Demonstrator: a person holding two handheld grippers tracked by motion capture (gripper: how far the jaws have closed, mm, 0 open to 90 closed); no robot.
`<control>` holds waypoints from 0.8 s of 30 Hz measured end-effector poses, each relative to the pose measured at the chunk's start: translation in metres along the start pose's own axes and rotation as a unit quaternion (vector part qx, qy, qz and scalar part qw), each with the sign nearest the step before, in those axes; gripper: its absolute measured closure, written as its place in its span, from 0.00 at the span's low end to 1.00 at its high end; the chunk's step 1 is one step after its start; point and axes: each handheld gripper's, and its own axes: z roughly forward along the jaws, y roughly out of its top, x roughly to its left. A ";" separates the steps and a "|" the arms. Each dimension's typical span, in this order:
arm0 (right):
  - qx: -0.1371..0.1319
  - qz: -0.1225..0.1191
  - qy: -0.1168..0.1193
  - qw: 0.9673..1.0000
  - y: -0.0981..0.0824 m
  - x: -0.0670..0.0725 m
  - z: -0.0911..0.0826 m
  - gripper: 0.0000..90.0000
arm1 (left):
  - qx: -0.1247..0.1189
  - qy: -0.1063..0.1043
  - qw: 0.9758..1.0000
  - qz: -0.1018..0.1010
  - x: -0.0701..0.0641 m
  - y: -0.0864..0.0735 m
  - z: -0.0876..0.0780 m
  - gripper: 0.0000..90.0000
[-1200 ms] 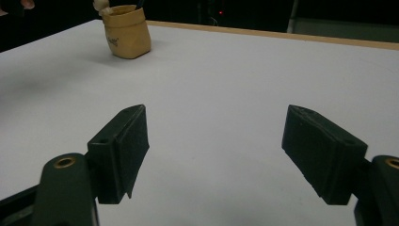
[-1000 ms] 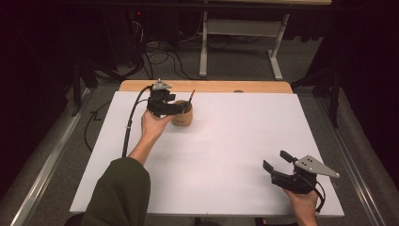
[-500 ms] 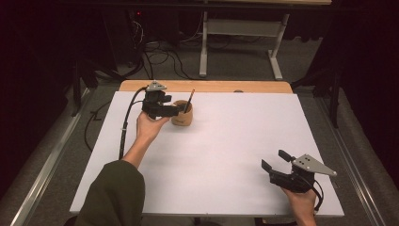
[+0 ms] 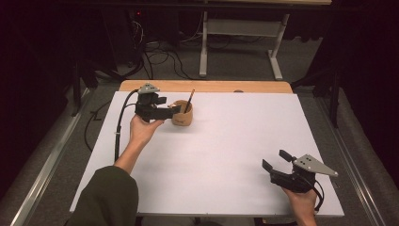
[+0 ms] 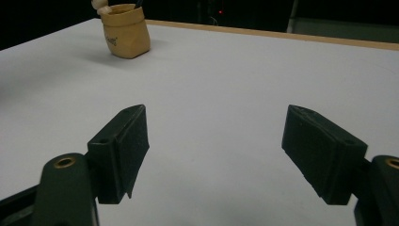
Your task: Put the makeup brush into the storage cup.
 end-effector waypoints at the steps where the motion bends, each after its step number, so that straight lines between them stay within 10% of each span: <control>1: 0.001 0.001 0.000 1.000 0.000 0.000 0.000 0.28 | -0.003 0.000 1.000 0.000 0.000 0.000 -0.002 0.28; 24: -0.006 0.017 0.001 1.000 -0.002 -0.006 -0.002 0.28 | -0.026 -0.024 0.999 0.015 -0.014 -0.014 -0.029 0.28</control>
